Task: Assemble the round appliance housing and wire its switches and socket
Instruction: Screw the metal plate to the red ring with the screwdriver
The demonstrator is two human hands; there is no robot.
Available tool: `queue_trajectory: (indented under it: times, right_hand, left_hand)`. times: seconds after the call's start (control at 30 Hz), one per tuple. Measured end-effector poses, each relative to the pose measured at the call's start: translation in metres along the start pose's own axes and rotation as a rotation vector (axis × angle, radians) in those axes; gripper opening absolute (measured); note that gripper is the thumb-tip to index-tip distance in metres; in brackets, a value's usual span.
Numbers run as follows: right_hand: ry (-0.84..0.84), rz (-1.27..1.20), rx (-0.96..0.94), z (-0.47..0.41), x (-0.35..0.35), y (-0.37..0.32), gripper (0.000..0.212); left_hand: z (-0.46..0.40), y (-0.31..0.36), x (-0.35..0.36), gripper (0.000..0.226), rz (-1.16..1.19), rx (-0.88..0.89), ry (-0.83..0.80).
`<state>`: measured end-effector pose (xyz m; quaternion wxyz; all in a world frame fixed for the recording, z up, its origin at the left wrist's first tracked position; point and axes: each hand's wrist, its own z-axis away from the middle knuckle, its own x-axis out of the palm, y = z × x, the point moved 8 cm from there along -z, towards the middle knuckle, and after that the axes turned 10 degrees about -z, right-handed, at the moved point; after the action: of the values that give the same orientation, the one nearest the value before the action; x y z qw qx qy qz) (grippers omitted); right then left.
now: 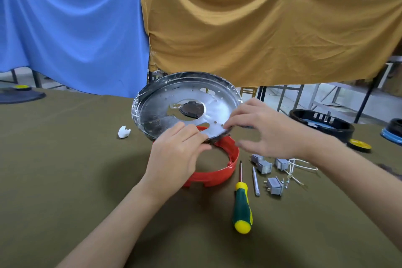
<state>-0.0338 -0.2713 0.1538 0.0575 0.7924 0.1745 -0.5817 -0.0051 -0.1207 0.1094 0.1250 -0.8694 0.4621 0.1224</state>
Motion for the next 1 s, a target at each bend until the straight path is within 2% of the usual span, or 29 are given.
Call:
queue_trajectory:
  times: [0.07, 0.13, 0.23, 0.33, 0.4, 0.5, 0.77, 0.9, 1.0]
  right_hand:
    - [-0.010, 0.085, -0.016, -0.002, 0.012, 0.002, 0.043]
    - [0.023, 0.072, -0.018, -0.007, 0.019, 0.001, 0.036]
    - [0.155, 0.049, -0.093, -0.007, 0.017, -0.003, 0.019]
    - [0.299, -0.054, -0.054, -0.001, 0.013, 0.005, 0.018]
    - [0.328, -0.127, -0.016, 0.000, 0.014, 0.008, 0.018]
    - [0.316, -0.190, -0.007, 0.001, 0.019, 0.008, 0.013]
    - [0.198, -0.310, 0.078, 0.002, 0.027, 0.018, 0.016]
    - [0.153, -0.473, 0.068, 0.003, 0.021, 0.013, 0.014]
    - [0.167, -0.488, 0.048, 0.002, 0.023, 0.010, 0.016]
  left_hand:
    - [0.000, 0.001, 0.002, 0.016, 0.031, 0.008, -0.011]
    - [0.000, 0.002, 0.005, 0.019, 0.065, 0.013, -0.039]
    - [-0.001, -0.003, 0.006, 0.023, 0.104, -0.033, -0.071]
    - [-0.002, -0.005, 0.005, 0.025, 0.098, -0.048, -0.071]
    - [-0.003, -0.006, 0.006, 0.025, 0.103, -0.053, -0.083]
    - [-0.002, -0.007, 0.008, 0.025, 0.117, -0.050, -0.097]
    - [-0.003, -0.004, 0.009, 0.026, 0.113, -0.021, -0.109]
    - [-0.006, -0.009, 0.007, 0.023, 0.184, -0.058, -0.106]
    - [-0.006, -0.009, 0.008, 0.021, 0.180, -0.056, -0.099]
